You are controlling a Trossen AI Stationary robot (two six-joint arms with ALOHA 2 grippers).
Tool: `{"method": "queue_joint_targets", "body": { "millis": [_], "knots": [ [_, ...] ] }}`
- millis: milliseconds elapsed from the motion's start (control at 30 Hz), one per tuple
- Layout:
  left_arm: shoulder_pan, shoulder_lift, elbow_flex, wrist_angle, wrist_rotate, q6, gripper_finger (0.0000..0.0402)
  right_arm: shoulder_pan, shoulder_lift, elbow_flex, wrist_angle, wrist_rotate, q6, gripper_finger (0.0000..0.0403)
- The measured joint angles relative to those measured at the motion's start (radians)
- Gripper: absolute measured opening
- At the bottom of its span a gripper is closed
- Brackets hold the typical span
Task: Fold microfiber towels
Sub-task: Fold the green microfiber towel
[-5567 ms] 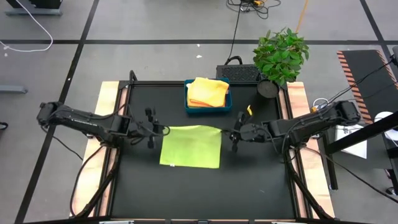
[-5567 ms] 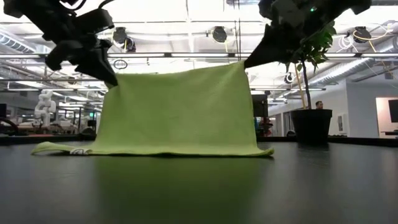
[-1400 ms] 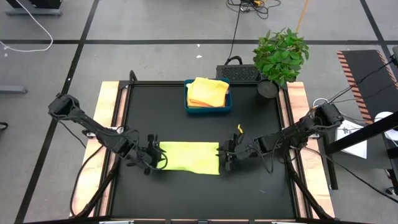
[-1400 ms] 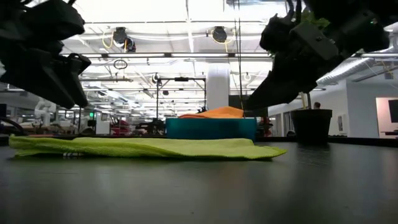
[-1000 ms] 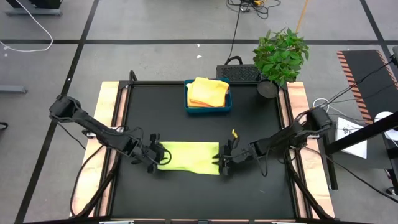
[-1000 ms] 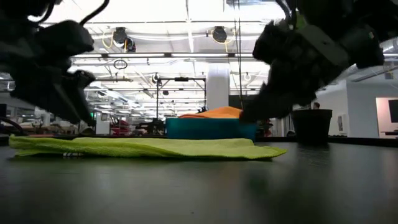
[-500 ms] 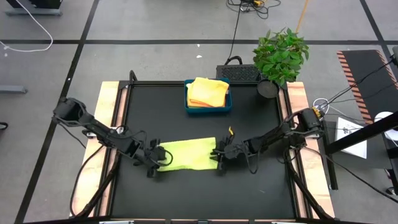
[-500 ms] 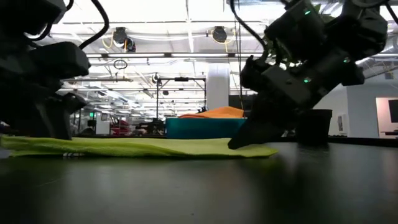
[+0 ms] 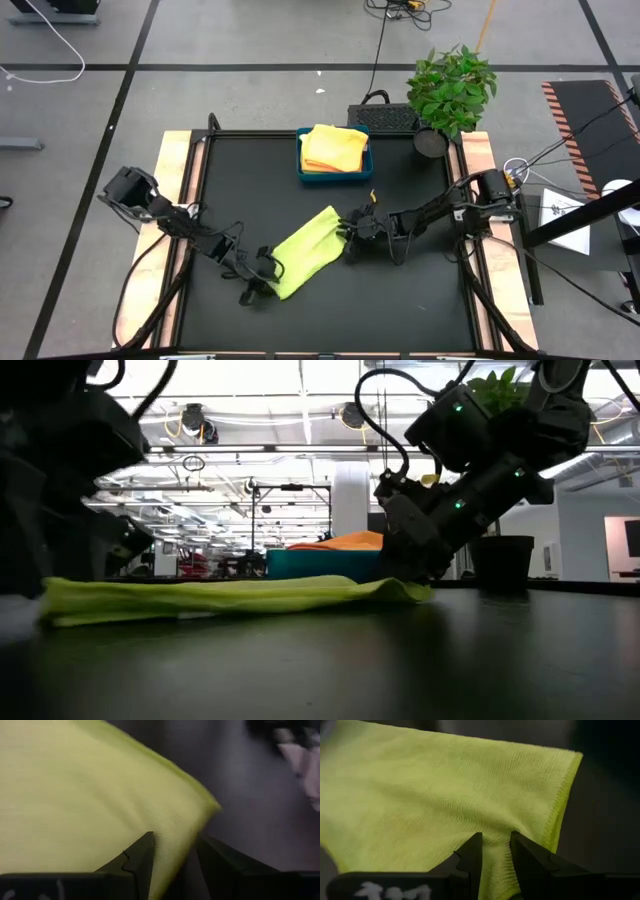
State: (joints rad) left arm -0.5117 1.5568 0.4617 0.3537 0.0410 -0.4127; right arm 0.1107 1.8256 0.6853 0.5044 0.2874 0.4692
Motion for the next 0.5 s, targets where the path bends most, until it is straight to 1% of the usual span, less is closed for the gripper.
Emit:
{"method": "queue_joint_targets", "body": {
  "millis": [100,233,300,367,500],
  "knots": [
    [-0.002,-0.002,0.040,-0.042,0.046,0.048,0.0149,-0.013,-0.014,0.000,-0.009,0.000,-0.022,0.0093],
    [-0.001,-0.056,0.098,-0.202,0.042,0.090,0.0149,-0.007,-0.078,-0.004,-0.055,0.000,-0.070,0.0093],
    [-0.002,-0.098,0.123,-0.318,-0.004,0.113,0.0149,0.005,-0.125,-0.003,-0.039,0.001,-0.097,0.0093],
    [-0.009,-0.134,0.143,-0.414,-0.085,0.142,0.0149,0.020,-0.163,-0.001,-0.024,0.003,-0.131,0.0093],
    [-0.027,-0.171,0.150,-0.507,-0.229,0.254,0.0141,0.058,-0.209,-0.002,0.023,0.004,-0.166,0.0093]
  ]
}}
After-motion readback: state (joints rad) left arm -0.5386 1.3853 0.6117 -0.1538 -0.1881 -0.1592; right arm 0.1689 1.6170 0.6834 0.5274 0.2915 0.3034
